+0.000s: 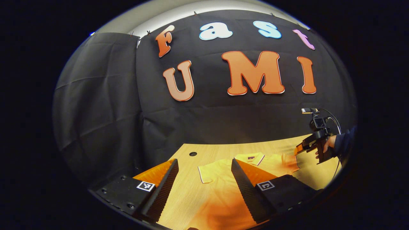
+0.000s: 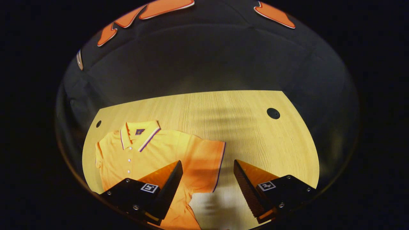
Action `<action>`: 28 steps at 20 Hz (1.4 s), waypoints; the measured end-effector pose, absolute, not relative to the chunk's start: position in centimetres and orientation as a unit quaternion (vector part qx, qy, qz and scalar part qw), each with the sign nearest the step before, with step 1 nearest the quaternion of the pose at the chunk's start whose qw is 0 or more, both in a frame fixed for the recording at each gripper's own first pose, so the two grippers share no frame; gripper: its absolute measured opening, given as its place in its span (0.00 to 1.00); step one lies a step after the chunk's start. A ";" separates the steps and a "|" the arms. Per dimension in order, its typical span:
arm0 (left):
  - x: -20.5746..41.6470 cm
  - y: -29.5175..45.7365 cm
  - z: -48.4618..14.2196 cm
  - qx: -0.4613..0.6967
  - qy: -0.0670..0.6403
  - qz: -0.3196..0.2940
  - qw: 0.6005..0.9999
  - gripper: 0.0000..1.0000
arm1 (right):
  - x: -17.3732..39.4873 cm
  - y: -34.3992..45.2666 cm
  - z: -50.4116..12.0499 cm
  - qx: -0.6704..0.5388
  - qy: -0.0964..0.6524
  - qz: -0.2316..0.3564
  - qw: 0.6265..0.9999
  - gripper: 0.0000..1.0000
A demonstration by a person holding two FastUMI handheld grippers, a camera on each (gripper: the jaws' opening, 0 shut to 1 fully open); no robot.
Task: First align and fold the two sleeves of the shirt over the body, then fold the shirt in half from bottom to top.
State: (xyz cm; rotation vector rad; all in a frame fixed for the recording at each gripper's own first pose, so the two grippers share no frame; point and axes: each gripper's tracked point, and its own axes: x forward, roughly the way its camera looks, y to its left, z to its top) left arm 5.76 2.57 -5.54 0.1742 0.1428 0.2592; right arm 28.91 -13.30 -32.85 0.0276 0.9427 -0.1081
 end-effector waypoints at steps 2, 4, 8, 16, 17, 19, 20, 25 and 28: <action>6.1 2.6 -6.1 0.083 0.085 0.134 0.984 1.00 | 29.2 -13.6 -35.0 0.009 0.493 -0.048 0.869 0.96; 6.5 2.6 -6.2 0.086 0.093 0.139 0.982 0.99 | 28.9 -14.1 -37.0 0.006 0.537 -0.045 0.842 0.93; 6.7 2.2 -6.6 0.094 0.103 0.141 0.980 1.00 | 29.1 -14.6 -39.1 0.003 0.584 -0.052 0.810 0.89; 7.0 1.9 -7.7 0.097 0.121 0.140 0.978 1.00 | 29.3 -14.0 -41.6 0.008 0.644 -0.065 0.762 0.63; 7.1 2.0 -8.0 0.095 0.124 0.139 0.978 1.00 | 29.2 -13.9 -41.6 0.021 0.651 -0.077 0.755 0.58; 7.0 1.9 -7.9 0.093 0.126 0.134 0.979 1.00 | 29.2 -14.0 -41.6 0.031 0.657 -0.080 0.749 0.32; 6.9 1.9 -8.0 0.093 0.126 0.131 0.979 1.00 | 29.3 -14.1 -41.5 0.038 0.658 -0.073 0.749 0.28; 6.8 2.0 -8.4 0.086 0.131 0.126 0.980 1.00 | 30.6 -12.6 -39.3 0.065 0.605 -0.052 0.792 0.09; 6.8 2.4 -9.1 0.077 0.132 0.127 0.980 1.00 | 30.8 -10.1 -37.2 0.060 0.586 -0.027 0.808 0.09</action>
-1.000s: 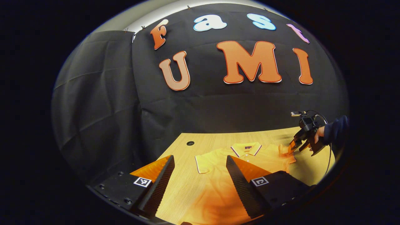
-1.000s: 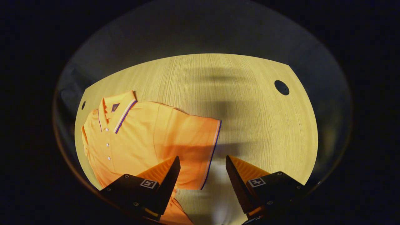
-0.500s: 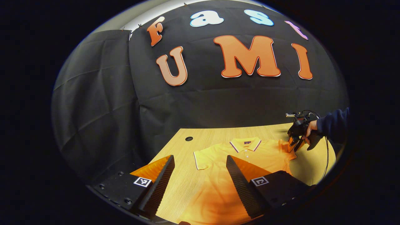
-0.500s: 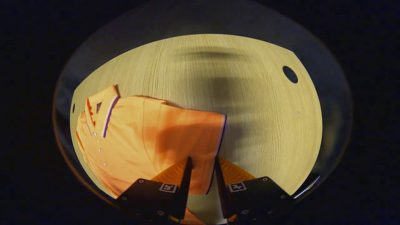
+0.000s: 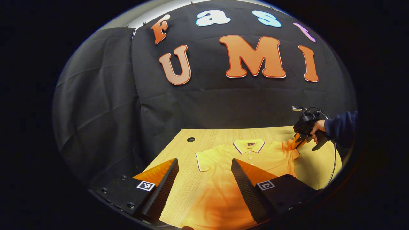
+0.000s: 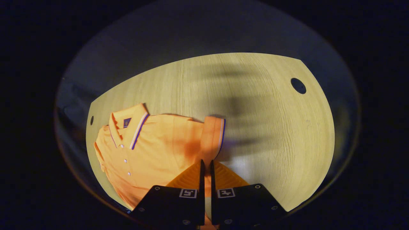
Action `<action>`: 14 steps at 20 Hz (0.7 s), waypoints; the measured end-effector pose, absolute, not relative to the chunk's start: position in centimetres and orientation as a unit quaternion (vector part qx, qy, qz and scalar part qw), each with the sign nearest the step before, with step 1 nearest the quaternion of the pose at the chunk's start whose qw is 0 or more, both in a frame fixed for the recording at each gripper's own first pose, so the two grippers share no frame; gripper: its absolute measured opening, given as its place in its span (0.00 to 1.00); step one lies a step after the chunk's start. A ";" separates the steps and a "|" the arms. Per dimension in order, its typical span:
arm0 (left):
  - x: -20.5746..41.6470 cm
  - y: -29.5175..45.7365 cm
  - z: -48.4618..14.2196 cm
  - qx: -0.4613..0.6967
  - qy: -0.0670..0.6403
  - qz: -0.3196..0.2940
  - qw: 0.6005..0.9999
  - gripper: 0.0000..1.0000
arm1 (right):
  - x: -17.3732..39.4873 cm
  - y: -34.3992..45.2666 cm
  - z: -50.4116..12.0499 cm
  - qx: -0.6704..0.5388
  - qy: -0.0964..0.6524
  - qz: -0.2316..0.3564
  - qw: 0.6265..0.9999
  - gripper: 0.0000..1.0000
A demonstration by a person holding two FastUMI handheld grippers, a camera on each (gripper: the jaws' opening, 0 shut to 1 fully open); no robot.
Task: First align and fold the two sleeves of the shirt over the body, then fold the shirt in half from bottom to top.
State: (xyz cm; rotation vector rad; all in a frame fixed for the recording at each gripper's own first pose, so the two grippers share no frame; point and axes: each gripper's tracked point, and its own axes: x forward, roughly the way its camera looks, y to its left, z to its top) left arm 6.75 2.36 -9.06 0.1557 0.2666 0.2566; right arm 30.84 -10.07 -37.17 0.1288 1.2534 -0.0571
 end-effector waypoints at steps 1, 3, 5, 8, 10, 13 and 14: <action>6.7 2.6 -9.1 0.073 0.133 0.127 0.980 1.00 | 30.9 -9.5 -36.6 0.055 0.582 -0.021 0.811 0.08; 6.4 3.4 -9.0 0.066 0.134 0.130 0.980 1.00 | 30.7 -8.0 -35.7 0.044 0.578 -0.007 0.815 0.08; 6.1 3.9 -9.2 0.064 0.135 0.134 0.980 1.00 | 30.7 -6.0 -35.1 0.031 0.574 0.004 0.818 0.08; 5.3 4.8 -9.8 0.062 0.139 0.144 0.978 1.00 | 31.4 -2.3 -34.3 0.014 0.563 0.031 0.825 0.08; 4.8 5.3 -10.3 0.057 0.143 0.152 0.976 1.00 | 30.4 1.1 -34.5 0.029 0.579 0.065 0.812 0.08; 4.4 5.9 -10.4 0.050 0.148 0.162 0.974 0.99 | 29.9 2.7 -34.2 0.034 0.581 0.091 0.808 0.30; 4.5 6.3 -10.6 0.040 0.149 0.167 0.974 1.00 | 30.1 2.7 -33.7 0.032 0.572 0.096 0.814 0.48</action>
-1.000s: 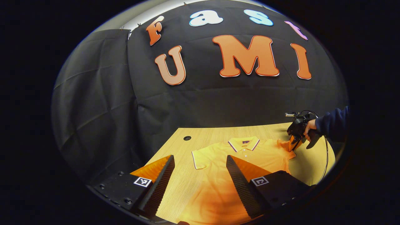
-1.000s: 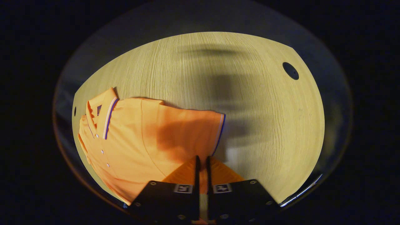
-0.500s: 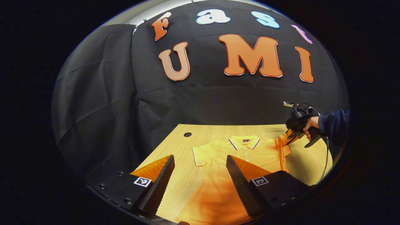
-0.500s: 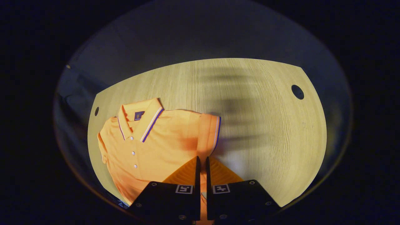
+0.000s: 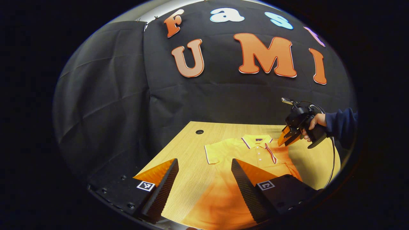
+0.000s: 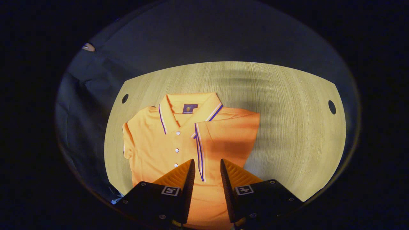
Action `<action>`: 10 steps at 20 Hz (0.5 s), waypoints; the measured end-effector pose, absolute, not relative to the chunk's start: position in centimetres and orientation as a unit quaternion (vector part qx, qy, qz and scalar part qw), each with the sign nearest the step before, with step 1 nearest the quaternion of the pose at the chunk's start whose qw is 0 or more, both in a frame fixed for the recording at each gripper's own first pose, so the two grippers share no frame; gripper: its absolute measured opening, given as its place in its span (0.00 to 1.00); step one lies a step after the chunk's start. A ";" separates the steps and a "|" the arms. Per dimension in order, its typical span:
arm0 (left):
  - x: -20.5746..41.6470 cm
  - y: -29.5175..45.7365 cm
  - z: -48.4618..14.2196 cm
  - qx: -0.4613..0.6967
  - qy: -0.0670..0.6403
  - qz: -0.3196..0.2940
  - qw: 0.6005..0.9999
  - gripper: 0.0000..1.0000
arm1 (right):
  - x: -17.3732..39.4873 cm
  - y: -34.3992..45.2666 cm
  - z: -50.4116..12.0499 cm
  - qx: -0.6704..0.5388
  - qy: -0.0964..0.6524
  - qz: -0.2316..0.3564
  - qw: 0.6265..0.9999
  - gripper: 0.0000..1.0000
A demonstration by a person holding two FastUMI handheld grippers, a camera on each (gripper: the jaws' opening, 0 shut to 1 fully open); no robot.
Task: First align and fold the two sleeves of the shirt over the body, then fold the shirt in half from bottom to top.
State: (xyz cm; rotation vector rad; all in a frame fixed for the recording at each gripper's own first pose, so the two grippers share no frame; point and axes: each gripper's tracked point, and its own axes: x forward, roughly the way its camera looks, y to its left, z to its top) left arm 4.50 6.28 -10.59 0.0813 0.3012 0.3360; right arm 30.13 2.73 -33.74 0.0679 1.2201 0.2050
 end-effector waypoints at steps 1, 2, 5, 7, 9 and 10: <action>4.8 6.8 -11.1 0.030 0.157 0.171 0.972 0.99 | 30.0 2.7 -33.3 0.032 0.566 0.099 0.818 0.53; 5.2 7.5 -11.4 0.012 0.168 0.175 0.970 1.00 | 30.3 2.2 -32.1 0.034 0.551 0.103 0.828 0.60; 6.5 8.8 -12.2 -0.033 0.191 0.178 0.965 0.99 | 30.3 1.7 -29.3 0.046 0.514 0.110 0.849 0.69; 8.3 9.8 -13.4 -0.062 0.219 0.179 0.957 1.00 | 30.0 0.8 -27.3 0.057 0.487 0.105 0.865 0.75; 10.1 10.7 -14.2 -0.071 0.245 0.171 0.952 0.99 | 29.1 0.1 -25.9 0.058 0.476 0.103 0.872 0.77; 11.2 10.9 -14.5 -0.073 0.256 0.163 0.950 0.98 | 28.7 -0.2 -25.4 0.056 0.471 0.102 0.874 0.77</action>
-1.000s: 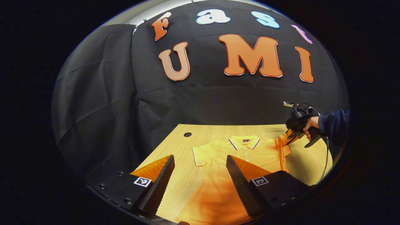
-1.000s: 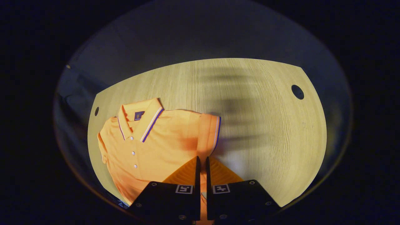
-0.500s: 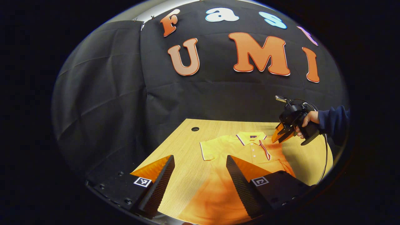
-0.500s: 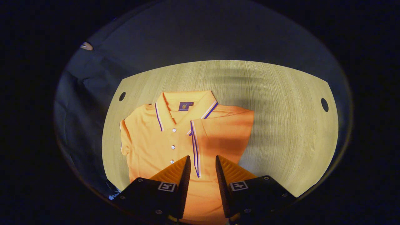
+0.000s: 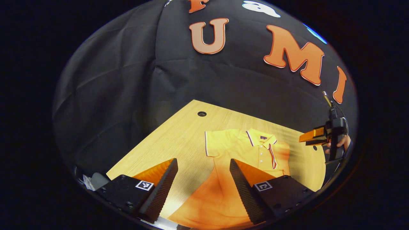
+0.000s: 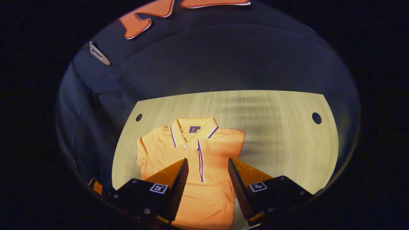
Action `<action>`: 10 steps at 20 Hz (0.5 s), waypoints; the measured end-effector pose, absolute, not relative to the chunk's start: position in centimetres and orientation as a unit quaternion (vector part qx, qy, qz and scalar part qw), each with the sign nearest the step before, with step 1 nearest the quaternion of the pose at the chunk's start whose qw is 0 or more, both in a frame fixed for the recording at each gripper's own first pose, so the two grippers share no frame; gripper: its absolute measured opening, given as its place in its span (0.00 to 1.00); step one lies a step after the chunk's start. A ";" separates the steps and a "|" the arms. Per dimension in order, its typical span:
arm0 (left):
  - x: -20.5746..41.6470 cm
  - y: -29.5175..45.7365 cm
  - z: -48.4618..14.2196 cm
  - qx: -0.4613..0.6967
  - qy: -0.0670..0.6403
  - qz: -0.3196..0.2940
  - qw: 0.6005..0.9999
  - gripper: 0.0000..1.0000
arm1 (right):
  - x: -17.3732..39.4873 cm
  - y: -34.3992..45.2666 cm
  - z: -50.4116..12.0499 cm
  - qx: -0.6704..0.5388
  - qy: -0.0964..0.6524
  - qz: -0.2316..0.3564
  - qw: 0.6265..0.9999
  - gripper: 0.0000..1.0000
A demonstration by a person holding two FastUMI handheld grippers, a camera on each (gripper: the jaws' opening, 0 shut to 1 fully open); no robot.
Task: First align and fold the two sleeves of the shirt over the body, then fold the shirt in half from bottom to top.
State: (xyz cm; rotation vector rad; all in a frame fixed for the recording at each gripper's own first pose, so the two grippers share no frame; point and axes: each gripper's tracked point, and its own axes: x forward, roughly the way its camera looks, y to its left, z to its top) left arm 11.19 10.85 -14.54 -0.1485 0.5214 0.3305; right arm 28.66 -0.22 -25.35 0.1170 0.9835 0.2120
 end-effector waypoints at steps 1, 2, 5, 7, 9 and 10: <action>12.3 11.1 -15.0 -0.076 0.270 0.153 0.948 0.98 | 28.1 -0.5 -25.0 0.051 0.467 0.099 0.877 0.68; 13.4 11.2 -15.5 -0.078 0.281 0.145 0.946 0.98 | 27.2 -0.9 -24.5 0.047 0.464 0.093 0.880 0.77; 18.2 12.1 -18.7 -0.074 0.346 0.117 0.928 0.98 | 24.0 -1.1 -24.1 0.066 0.478 0.082 0.872 0.78; 20.2 12.5 -20.9 -0.077 0.383 0.103 0.915 0.98 | 22.7 -2.0 -24.1 0.071 0.475 0.059 0.875 0.78; 22.3 13.5 -22.6 -0.079 0.411 0.091 0.904 0.99 | 21.5 -2.3 -23.7 0.078 0.468 0.042 0.879 0.78; 23.9 13.9 -23.5 -0.078 0.426 0.086 0.897 1.00 | 20.9 -2.6 -23.5 0.079 0.461 0.032 0.883 0.78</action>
